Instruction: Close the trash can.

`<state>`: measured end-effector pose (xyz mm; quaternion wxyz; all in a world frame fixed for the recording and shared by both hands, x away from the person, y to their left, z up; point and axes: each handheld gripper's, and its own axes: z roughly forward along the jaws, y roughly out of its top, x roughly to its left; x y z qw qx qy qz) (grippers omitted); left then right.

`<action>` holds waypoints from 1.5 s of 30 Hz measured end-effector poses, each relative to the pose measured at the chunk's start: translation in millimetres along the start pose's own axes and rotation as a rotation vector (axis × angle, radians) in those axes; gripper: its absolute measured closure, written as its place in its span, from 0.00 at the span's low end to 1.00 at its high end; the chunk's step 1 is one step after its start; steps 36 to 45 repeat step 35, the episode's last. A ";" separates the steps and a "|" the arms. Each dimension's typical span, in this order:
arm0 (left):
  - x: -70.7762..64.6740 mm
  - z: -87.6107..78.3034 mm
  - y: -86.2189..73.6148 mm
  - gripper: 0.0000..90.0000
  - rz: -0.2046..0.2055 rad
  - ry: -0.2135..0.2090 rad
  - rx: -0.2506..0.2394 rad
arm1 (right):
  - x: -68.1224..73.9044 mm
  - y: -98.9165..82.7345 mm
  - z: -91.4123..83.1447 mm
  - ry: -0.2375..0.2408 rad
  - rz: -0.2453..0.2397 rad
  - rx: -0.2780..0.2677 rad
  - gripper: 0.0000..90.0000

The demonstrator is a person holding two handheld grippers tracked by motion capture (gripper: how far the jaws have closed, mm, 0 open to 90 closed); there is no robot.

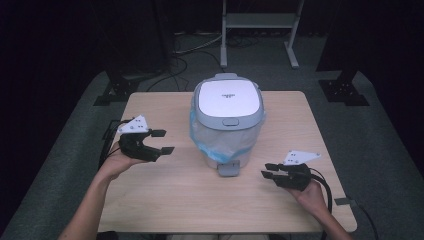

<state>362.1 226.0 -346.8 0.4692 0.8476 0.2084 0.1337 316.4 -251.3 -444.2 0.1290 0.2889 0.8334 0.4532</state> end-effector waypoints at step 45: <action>-26.9 15.2 -40.2 0.26 0.025 0.067 0.087 | -18.5 -59.1 -52.2 -0.109 0.142 -0.055 0.36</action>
